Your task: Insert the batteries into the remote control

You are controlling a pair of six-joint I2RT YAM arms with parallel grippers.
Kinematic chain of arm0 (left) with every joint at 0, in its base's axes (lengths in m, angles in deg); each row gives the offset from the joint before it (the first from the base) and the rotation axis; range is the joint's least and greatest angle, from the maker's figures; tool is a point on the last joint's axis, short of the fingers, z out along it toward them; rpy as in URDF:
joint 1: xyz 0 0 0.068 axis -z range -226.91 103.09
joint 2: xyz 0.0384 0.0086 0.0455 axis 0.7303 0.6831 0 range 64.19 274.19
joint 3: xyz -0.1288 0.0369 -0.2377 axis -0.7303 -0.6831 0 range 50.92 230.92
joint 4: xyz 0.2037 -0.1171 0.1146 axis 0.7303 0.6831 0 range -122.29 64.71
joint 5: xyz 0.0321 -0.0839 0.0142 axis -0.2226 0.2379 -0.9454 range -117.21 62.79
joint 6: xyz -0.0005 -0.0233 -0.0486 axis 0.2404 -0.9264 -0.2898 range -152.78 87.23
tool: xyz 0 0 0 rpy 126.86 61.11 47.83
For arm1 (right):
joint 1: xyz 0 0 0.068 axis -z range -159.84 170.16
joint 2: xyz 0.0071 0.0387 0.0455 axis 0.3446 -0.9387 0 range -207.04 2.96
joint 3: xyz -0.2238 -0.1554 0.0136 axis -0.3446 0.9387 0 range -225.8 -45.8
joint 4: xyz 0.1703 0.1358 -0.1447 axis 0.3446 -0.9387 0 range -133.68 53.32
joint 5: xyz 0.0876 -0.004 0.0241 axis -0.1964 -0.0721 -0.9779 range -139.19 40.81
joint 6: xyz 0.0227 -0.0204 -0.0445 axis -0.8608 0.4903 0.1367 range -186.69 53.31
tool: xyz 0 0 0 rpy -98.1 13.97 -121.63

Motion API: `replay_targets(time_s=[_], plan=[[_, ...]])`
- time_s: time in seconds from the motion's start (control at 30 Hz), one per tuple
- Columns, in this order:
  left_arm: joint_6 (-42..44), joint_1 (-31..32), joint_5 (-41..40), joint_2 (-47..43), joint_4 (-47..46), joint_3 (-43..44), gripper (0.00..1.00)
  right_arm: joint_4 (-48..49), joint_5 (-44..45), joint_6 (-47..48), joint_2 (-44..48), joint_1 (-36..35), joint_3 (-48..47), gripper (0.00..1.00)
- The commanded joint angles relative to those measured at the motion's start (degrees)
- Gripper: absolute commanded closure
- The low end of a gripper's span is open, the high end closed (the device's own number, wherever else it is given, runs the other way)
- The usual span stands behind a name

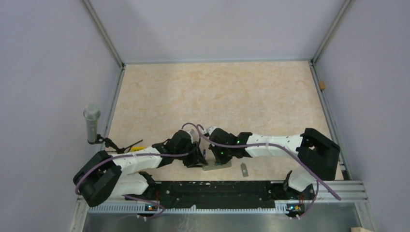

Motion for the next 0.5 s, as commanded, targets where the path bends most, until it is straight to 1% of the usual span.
replay_targets(time_s=[0.0,0.17,0.27,0.47], plan=[[2.5,0.2,-4.3,-0.3,4.1,2.2,0.60,-3.2,3.9,0.0,1.7,-1.2,-2.0,0.95],[2.9,0.2,-5.8,-2.7,7.8,2.9,0.52,-5.0,8.5,0.8,3.7,-0.6,-4.3,0.92],[3.0,0.2,-6.5,-4.0,9.9,3.0,0.49,-5.6,9.5,1.4,5.1,0.5,-5.1,0.90],[1.7,0.2,-3.5,-7.3,10.9,1.6,0.46,-5.0,9.8,2.2,7.7,3.8,-4.6,0.88]])
